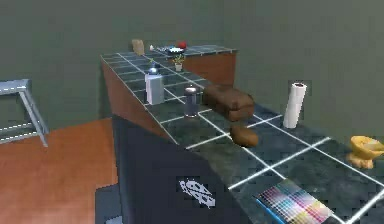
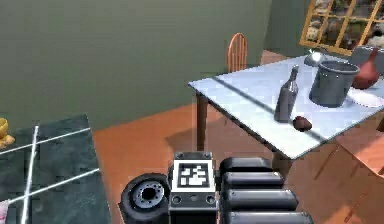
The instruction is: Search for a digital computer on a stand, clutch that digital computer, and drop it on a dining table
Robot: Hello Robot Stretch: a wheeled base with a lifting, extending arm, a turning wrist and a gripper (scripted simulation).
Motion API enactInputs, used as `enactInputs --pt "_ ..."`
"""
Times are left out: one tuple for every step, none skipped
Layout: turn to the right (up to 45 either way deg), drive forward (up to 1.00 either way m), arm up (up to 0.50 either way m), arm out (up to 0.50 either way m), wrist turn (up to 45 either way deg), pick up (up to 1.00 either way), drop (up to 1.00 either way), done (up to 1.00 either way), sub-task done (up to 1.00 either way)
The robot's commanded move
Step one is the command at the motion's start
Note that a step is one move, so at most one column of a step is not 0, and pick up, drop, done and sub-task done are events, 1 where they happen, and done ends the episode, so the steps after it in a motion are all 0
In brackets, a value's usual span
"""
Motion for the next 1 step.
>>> enactInputs --pt "45.0 0.0 0.0 0.0 0.0 0.0 0.0 0.0 0.0"
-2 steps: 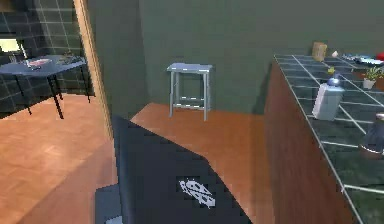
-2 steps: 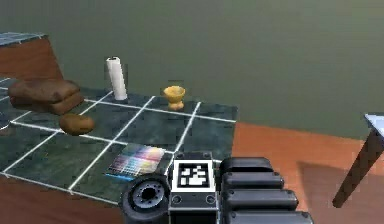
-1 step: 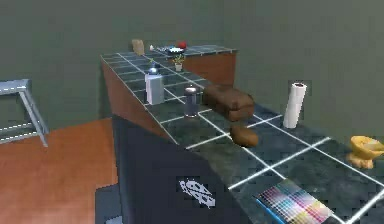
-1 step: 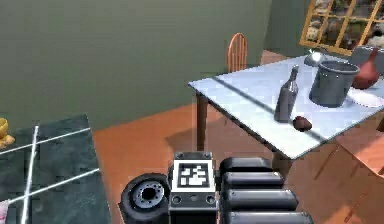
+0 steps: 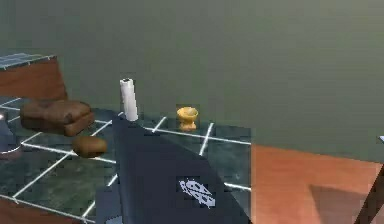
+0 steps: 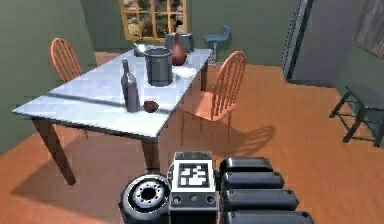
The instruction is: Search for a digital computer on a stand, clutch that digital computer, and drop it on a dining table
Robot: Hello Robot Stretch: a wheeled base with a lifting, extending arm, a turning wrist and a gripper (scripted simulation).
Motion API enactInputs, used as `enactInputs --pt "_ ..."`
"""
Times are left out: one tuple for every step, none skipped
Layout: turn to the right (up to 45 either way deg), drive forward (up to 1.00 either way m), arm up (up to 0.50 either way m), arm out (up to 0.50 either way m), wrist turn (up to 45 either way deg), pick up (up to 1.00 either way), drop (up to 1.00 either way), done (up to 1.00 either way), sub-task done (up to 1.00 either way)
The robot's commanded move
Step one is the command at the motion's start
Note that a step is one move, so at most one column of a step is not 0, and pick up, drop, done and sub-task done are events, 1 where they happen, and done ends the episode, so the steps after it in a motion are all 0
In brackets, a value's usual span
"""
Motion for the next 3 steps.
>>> enactInputs --pt "45.0 0.0 0.0 0.0 0.0 0.0 0.0 0.0 0.0" --pt "12.0 0.0 0.0 0.0 0.0 0.0 0.0 0.0 0.0" --pt "0.0 0.35 0.0 0.0 0.0 0.0 0.0 0.0 0.0"
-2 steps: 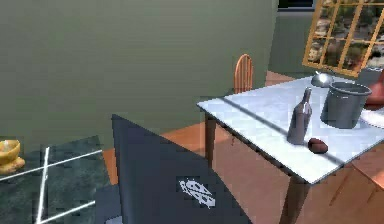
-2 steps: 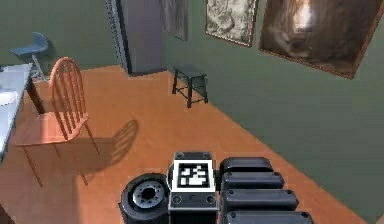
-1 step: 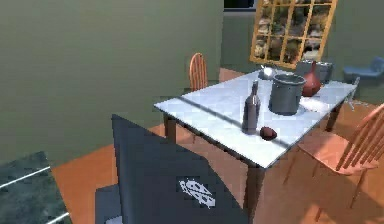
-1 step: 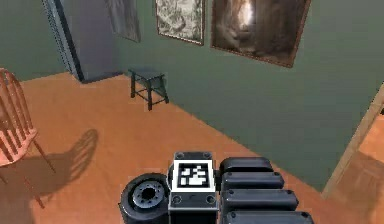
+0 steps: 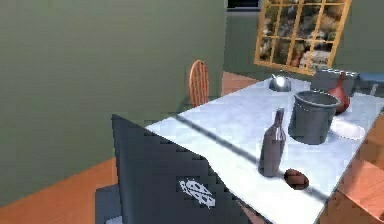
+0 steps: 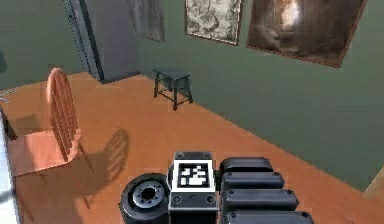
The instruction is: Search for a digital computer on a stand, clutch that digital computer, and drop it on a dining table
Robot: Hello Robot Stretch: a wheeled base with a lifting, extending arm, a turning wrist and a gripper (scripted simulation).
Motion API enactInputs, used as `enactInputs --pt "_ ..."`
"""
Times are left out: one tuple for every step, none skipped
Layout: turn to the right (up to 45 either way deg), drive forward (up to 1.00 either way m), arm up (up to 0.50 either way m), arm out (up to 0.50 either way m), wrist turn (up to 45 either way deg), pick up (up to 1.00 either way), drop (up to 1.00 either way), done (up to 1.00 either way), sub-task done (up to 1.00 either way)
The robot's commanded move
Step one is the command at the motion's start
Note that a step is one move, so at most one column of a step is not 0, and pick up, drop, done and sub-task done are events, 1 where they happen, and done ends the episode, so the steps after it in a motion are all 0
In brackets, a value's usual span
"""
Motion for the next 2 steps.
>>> enactInputs --pt "-18.0 0.0 0.0 0.0 0.0 0.0 0.0 0.0 0.0" --pt "0.0 0.65 0.0 0.0 0.0 0.0 0.0 0.0 0.0"
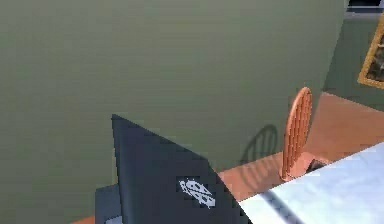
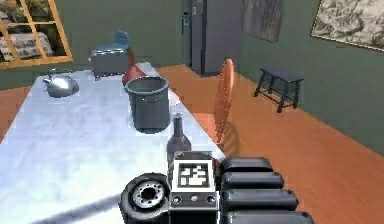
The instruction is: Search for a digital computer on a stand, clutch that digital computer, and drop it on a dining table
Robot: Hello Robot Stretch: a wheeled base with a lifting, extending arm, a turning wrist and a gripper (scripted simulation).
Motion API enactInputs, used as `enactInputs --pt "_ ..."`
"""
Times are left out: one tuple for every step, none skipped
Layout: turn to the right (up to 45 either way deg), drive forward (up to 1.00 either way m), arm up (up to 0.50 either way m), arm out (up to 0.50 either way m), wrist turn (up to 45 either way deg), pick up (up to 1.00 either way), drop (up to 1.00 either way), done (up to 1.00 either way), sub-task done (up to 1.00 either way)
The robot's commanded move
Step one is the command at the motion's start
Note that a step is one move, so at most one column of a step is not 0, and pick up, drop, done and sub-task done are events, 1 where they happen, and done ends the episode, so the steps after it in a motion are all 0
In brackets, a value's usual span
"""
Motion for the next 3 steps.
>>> enactInputs --pt "45.0 0.0 0.0 0.0 0.0 0.0 0.0 0.0 0.0" --pt "45.0 0.0 0.0 0.0 0.0 0.0 0.0 0.0 0.0" --pt "39.0 0.0 0.0 0.0 0.0 0.0 0.0 0.0 0.0"
